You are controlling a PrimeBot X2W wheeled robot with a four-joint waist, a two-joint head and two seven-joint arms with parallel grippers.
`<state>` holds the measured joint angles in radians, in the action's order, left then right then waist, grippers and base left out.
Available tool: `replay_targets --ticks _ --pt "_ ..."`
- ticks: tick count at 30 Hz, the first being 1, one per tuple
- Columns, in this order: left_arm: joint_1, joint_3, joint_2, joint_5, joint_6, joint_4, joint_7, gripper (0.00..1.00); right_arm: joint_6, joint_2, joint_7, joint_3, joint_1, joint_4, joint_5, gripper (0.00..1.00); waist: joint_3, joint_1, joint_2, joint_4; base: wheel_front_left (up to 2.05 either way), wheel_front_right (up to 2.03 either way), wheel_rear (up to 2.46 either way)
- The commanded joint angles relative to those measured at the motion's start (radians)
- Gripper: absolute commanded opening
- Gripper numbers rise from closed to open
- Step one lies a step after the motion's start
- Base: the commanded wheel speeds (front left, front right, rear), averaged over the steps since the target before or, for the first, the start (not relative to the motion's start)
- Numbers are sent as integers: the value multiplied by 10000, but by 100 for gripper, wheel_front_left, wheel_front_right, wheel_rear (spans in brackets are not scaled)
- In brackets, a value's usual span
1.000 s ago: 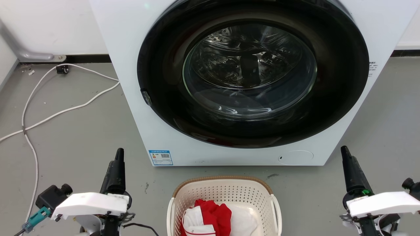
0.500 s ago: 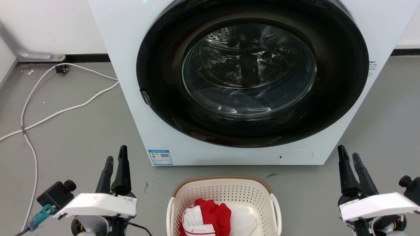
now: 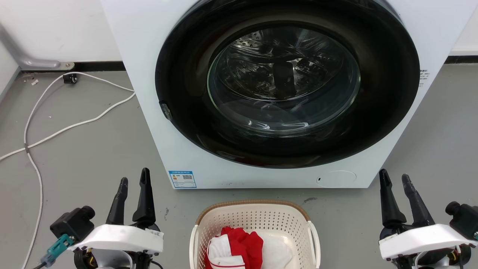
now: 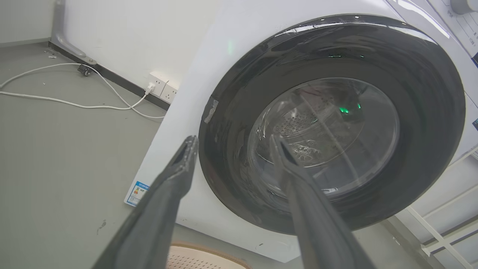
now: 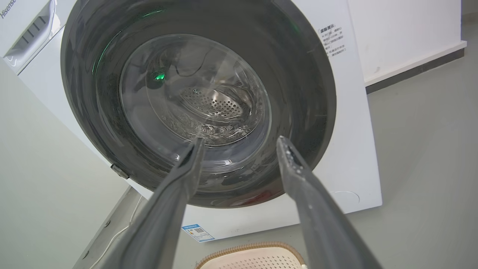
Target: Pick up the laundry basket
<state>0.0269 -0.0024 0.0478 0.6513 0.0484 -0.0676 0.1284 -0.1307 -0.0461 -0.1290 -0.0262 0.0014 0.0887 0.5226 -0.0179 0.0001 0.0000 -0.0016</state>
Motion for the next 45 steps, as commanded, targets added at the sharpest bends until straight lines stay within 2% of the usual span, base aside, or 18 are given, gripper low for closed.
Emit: replay_targets --ticks 1,45 --pt "-5 -45 34 -399 -11 143 136 100 0 -45 -124 27 8 -218 -352 100 -3 0 0 -4 0 0 0" --pt "-407 -448 35 -4455 -415 218 1152 100 1 -60 -1133 175 519 -381 -4515 100 -51 -1 0 -8 0 0 0"
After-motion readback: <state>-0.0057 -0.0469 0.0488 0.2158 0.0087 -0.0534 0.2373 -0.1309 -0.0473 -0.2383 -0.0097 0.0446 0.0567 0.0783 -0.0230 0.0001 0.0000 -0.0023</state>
